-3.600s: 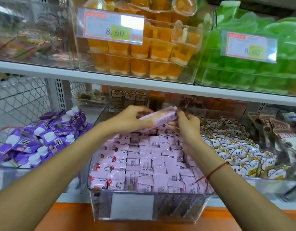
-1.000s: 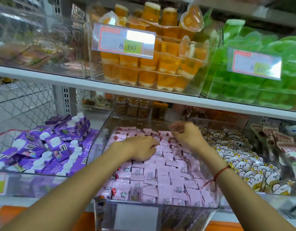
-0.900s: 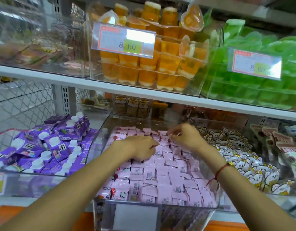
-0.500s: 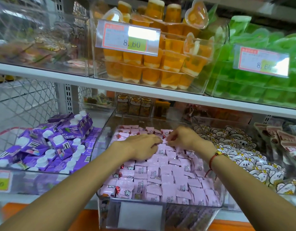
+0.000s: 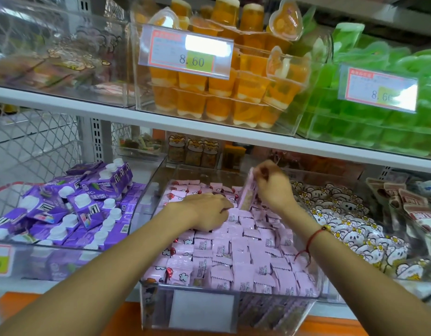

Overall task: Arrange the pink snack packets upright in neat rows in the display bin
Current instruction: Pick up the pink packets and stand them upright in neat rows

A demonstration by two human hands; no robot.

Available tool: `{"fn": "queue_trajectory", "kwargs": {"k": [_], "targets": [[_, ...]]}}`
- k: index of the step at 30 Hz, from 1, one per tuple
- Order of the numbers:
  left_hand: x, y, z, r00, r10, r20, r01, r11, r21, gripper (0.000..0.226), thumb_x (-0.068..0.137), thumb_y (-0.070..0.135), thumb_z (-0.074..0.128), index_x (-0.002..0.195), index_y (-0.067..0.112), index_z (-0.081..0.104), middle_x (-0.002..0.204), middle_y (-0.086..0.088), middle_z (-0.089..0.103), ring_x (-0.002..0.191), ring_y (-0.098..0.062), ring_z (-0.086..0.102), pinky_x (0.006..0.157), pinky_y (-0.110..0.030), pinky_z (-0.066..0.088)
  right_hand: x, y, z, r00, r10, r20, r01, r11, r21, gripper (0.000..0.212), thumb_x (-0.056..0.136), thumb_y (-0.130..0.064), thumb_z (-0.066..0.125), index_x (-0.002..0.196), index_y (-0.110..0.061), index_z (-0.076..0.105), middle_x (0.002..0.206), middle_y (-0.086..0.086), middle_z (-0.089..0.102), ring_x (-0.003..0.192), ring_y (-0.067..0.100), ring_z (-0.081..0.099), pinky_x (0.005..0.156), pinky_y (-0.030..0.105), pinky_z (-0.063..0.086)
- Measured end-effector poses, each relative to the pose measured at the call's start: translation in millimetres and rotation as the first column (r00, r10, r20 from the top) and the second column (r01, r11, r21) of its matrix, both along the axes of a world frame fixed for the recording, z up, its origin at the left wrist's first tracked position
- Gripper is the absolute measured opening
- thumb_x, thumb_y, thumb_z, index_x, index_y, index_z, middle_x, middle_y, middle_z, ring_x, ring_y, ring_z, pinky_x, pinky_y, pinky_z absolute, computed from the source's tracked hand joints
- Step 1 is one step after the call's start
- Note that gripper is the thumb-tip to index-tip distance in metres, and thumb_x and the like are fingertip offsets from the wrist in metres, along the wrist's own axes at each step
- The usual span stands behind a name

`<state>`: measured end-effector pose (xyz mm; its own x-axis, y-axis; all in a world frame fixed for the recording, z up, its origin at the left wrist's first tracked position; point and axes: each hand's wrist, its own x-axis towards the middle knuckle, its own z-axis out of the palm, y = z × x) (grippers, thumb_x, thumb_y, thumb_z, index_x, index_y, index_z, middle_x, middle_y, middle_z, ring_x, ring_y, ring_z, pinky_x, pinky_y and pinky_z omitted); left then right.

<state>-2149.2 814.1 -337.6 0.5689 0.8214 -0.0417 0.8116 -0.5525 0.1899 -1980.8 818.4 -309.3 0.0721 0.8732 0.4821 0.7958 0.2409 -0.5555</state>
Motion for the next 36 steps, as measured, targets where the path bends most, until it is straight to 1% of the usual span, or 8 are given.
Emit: {"fn": "queue_trajectory", "kwargs": {"k": [5,8,11,17,20,24,33,36], "targets": [[2.8,-2.4,4.8,0.933,0.103,0.345,-0.061,0.989,-0.131,0.034,0.102,0.027,0.033,0.132,0.021,0.047,0.102,-0.004,0.062,0.085,-0.018,0.057,0.073,-0.029,0.047,-5.5,-20.2,-3.8,0.904,-0.070,-0.422,0.180,0.957,0.226,0.014,0.098,-0.024,0.047,0.090,-0.014,0.053,0.083,0.002,0.057,0.065,0.012,0.052,0.050,0.016,0.034],[5.0,-5.4,16.7,0.751,0.158,0.641,-0.045,0.981,-0.189,0.046,0.098,0.034,0.043,0.140,0.015,0.041,0.133,-0.004,0.054,0.112,-0.017,0.053,0.098,-0.036,0.043,-1.6,-27.6,-3.1,0.841,-0.099,-0.531,0.261,0.936,0.238,0.011,0.098,-0.021,0.046,0.092,-0.014,0.053,0.090,0.007,0.059,0.079,0.020,0.054,0.063,0.022,0.035],[4.4,-15.2,24.8,0.727,0.066,0.683,-0.001,0.995,-0.095,0.066,0.085,0.040,0.065,0.141,0.021,0.037,0.132,0.008,0.047,0.112,-0.009,0.051,0.085,-0.024,0.047,-1.3,-27.4,-0.9,0.696,-0.093,-0.712,0.205,0.976,0.073,0.012,0.097,-0.025,0.047,0.097,-0.015,0.054,0.101,0.015,0.063,0.086,0.027,0.060,0.074,0.036,0.047],[-11.7,-22.9,29.6,0.690,0.017,0.724,-0.115,0.990,0.086,0.037,0.080,0.028,0.073,0.115,0.025,0.060,0.112,0.008,0.065,0.100,-0.006,0.060,0.082,-0.027,0.052,-10.2,-40.3,-3.2,0.471,-0.056,-0.881,-0.078,0.991,-0.105,0.023,0.098,-0.023,0.049,0.106,-0.003,0.055,0.089,0.008,0.064,0.052,0.001,0.062,0.050,0.012,0.049],[-18.1,-21.5,33.5,0.615,0.180,0.767,-0.082,0.983,-0.165,0.020,0.090,0.032,0.060,0.109,0.025,0.062,0.096,0.008,0.068,0.082,-0.001,0.061,0.065,-0.016,0.047,-9.5,-46.8,-0.6,0.507,-0.038,-0.861,-0.169,0.975,-0.143,0.026,0.096,-0.031,0.052,0.110,-0.009,0.054,0.087,0.002,0.064,0.054,-0.001,0.063,0.066,0.019,0.055],[-14.8,-22.1,35.2,0.414,0.531,0.739,-0.035,0.821,-0.570,0.033,0.092,0.041,0.055,0.087,0.012,0.071,0.065,0.000,0.070,0.053,-0.006,0.059,0.048,-0.016,0.049,-12.8,-52.0,1.7,0.629,0.056,-0.776,-0.215,0.971,-0.105,0.035,0.088,-0.037,0.063,0.120,-0.025,0.053,0.116,0.001,0.064,0.105,0.014,0.061,0.097,0.034,0.047],[-18.5,-20.1,35.5,0.349,0.597,0.722,0.040,0.761,-0.648,0.054,0.091,0.062,0.038,0.099,0.018,0.067,0.085,-0.003,0.075,0.070,-0.008,0.069,0.053,-0.019,0.052,-11.8,-52.5,-3.1,0.656,0.059,-0.752,-0.172,0.982,-0.074,0.048,0.080,-0.024,0.074,0.120,-0.013,0.051,0.099,0.001,0.064,0.087,0.015,0.067,0.084,0.030,0.054],[-18.8,-18.9,38.4,0.347,0.546,0.762,0.019,0.809,-0.588,0.037,0.091,0.050,0.050,0.103,0.018,0.065,0.077,0.002,0.074,0.063,-0.004,0.068,0.045,-0.014,0.046,-9.4,-51.8,-5.0,0.679,0.055,-0.732,-0.167,0.983,-0.081,0.048,0.079,-0.029,0.074,0.117,-0.015,0.049,0.096,-0.001,0.063,0.079,0.008,0.065,0.075,0.023,0.053]]}}
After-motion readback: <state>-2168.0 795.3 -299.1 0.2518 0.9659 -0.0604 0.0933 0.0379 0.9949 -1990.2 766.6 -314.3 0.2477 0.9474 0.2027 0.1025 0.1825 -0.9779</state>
